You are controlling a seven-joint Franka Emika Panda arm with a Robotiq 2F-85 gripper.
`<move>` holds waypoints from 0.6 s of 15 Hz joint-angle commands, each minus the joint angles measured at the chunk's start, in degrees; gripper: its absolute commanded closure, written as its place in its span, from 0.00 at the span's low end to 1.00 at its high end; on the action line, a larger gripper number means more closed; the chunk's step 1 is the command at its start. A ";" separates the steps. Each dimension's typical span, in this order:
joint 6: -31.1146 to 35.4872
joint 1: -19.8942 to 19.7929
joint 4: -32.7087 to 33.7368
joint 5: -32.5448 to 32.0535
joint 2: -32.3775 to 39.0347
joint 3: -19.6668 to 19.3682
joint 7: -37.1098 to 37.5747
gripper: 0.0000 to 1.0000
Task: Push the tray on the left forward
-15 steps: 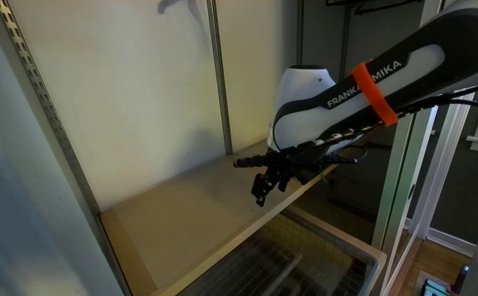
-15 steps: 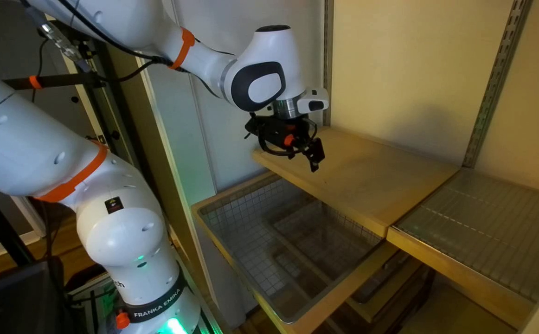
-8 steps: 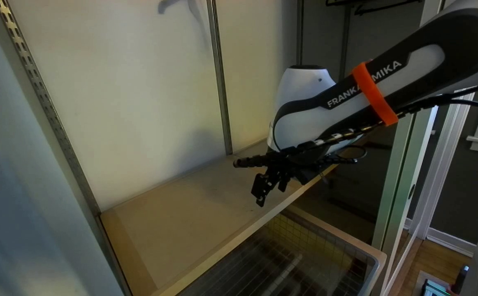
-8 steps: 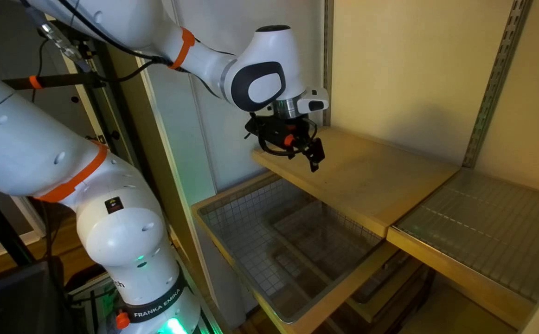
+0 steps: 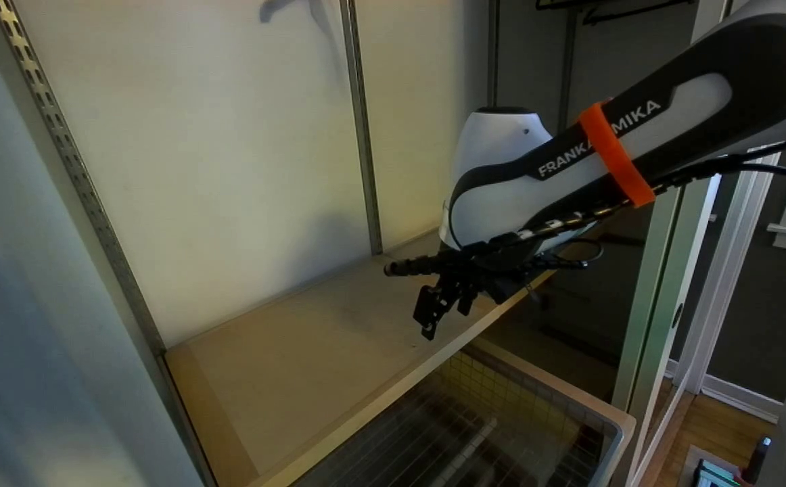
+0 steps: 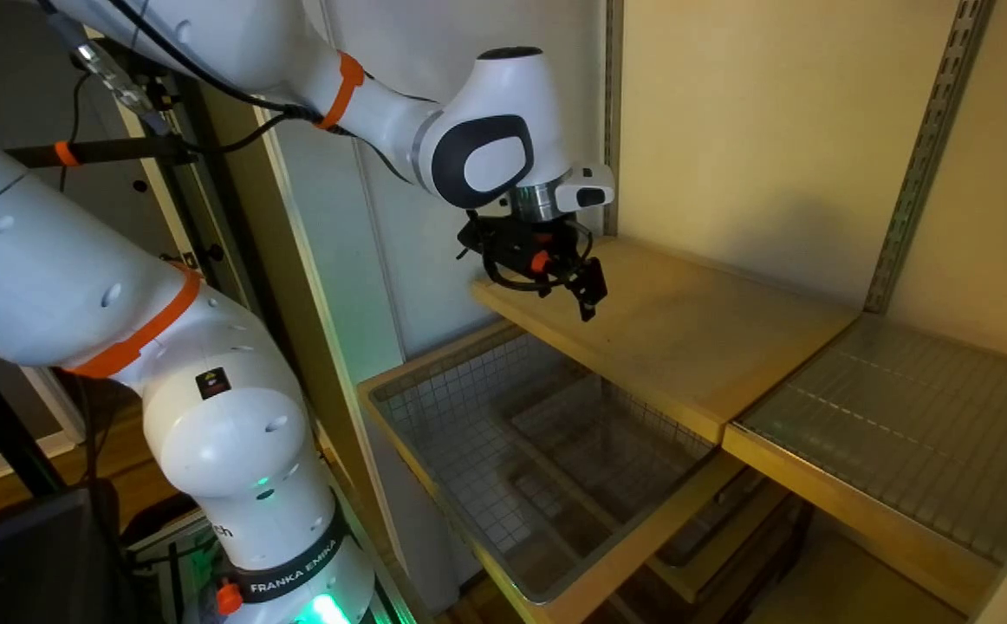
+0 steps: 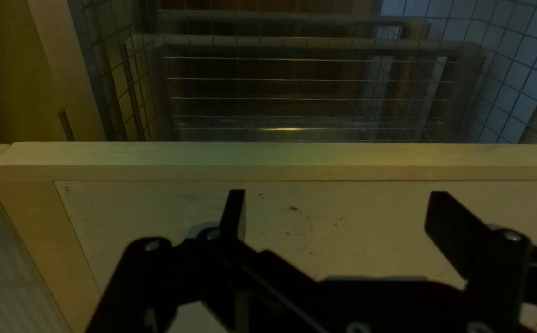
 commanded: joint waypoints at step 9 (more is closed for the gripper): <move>-3.10 11.99 -1.87 14.94 10.19 -4.81 -12.54 0.00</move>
